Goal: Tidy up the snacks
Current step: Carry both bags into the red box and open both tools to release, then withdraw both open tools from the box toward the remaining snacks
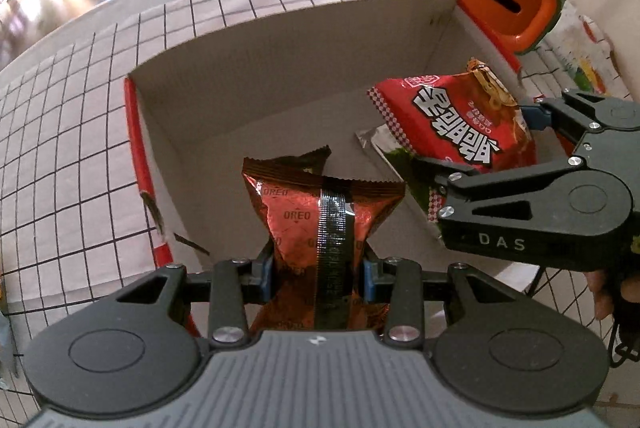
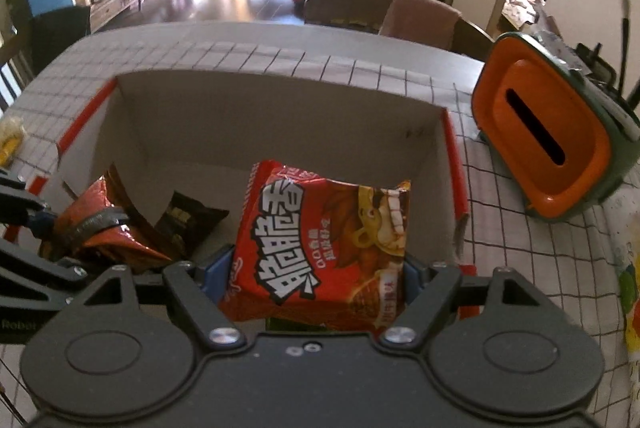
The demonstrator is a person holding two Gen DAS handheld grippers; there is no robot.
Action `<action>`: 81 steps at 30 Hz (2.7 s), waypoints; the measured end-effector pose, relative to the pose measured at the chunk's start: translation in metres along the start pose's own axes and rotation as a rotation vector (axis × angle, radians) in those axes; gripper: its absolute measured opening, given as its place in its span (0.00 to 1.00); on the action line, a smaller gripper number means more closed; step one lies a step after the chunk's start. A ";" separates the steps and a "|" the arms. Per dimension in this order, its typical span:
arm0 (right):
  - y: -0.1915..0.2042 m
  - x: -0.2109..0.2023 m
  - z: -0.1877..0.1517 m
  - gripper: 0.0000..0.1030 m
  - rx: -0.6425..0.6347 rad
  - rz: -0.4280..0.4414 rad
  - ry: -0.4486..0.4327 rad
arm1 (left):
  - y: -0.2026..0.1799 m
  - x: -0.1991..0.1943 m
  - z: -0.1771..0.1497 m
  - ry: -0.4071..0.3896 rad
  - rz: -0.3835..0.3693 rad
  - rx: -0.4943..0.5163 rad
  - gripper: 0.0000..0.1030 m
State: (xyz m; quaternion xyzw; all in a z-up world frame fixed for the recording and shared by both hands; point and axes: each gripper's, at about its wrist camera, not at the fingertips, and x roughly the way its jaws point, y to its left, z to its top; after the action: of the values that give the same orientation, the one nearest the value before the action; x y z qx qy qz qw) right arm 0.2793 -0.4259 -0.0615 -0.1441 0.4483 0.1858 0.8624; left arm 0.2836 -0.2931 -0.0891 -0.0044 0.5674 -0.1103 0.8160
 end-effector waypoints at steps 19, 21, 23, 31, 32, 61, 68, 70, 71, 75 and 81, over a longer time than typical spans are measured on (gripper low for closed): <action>0.008 0.010 0.002 0.80 -0.086 -0.036 0.048 | -0.008 0.035 0.002 0.058 0.046 -0.010 0.38; 0.007 0.009 0.002 0.83 -0.091 -0.032 0.044 | -0.008 0.035 0.002 0.055 0.050 -0.015 0.38; 0.008 0.006 0.001 0.83 -0.099 -0.035 0.038 | -0.009 0.032 0.001 0.050 0.048 -0.017 0.39; 0.002 -0.009 0.003 0.87 -0.083 -0.019 0.010 | -0.005 0.003 -0.009 -0.016 0.041 -0.012 0.46; 0.001 -0.012 0.003 0.87 -0.080 -0.019 0.006 | -0.005 -0.002 -0.011 -0.031 0.043 -0.009 0.49; 0.047 -0.107 0.017 1.00 0.005 0.138 -0.228 | 0.056 -0.119 -0.060 -0.378 0.038 -0.111 0.76; 0.084 -0.115 0.020 1.00 0.019 0.183 -0.274 | 0.092 -0.135 -0.087 -0.440 0.028 -0.132 0.83; 0.096 -0.114 0.020 1.00 0.032 0.181 -0.294 | 0.103 -0.139 -0.096 -0.452 0.035 -0.143 0.85; 0.102 -0.113 0.020 1.00 0.038 0.183 -0.297 | 0.111 -0.141 -0.100 -0.454 0.036 -0.150 0.85; 0.126 -0.108 0.020 1.00 0.068 0.213 -0.295 | 0.141 -0.146 -0.118 -0.451 0.042 -0.175 0.88; 0.168 -0.097 0.022 1.00 0.074 0.235 -0.262 | 0.188 -0.151 -0.150 -0.425 0.080 -0.196 0.88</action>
State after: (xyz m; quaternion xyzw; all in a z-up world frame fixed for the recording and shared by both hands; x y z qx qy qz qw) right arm 0.1686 -0.2857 0.0173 -0.0336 0.3522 0.2859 0.8905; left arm 0.1274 -0.0638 -0.0278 -0.0841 0.3906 -0.0188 0.9165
